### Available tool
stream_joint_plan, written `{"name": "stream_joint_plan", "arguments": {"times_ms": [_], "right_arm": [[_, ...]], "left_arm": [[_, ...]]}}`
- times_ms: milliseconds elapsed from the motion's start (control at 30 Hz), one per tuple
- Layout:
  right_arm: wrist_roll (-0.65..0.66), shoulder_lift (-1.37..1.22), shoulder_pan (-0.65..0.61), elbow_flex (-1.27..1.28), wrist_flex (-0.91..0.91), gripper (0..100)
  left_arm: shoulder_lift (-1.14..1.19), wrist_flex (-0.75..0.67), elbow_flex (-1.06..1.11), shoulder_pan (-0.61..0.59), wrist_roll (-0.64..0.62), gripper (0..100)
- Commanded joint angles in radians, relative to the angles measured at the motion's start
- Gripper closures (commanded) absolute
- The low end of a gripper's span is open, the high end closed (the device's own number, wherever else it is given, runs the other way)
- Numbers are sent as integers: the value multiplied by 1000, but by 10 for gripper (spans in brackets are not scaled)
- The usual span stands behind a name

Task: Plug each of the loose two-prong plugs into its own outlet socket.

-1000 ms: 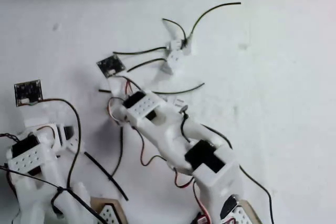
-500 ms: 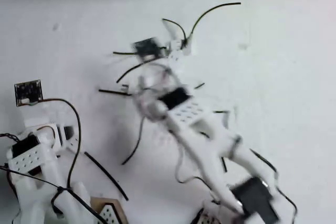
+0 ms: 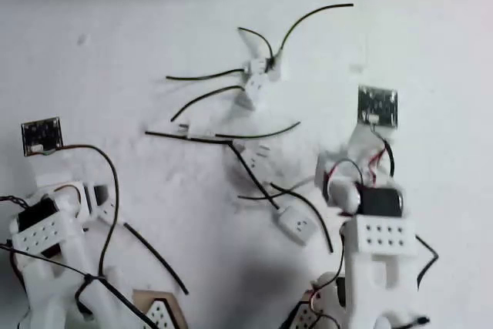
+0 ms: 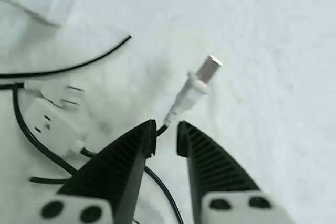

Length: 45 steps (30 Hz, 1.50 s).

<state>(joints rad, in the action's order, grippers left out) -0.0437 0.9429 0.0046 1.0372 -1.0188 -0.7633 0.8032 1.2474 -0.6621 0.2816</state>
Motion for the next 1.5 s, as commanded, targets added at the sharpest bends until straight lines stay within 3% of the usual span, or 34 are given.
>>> {"name": "stream_joint_plan", "arguments": {"times_ms": [0, 333, 500, 600, 833, 1133, 1267, 1467], "right_arm": [[74, 93, 45, -3, -91, 735], [704, 160, 51, -20, -145, 774], [919, 160, 105, -18, -148, 772], [967, 142, 134, -15, -150, 772], [922, -114, 140, -37, -131, 772], [925, -262, 38, -95, -117, 772], [1005, -305, -16, -94, -117, 766], [1102, -384, -33, -94, -114, 665]], "left_arm": [[-25, -18, -5, -2, -5, 710], [-25, -18, -5, -2, -5, 710], [-25, -18, -5, -2, -5, 710], [-25, -18, -5, -2, -5, 710], [-25, -18, -5, -2, -5, 710], [-25, -18, -5, -2, -8, 710], [-25, -18, -5, -2, -9, 710], [-21, -43, -3, -1, -11, 710]]}}
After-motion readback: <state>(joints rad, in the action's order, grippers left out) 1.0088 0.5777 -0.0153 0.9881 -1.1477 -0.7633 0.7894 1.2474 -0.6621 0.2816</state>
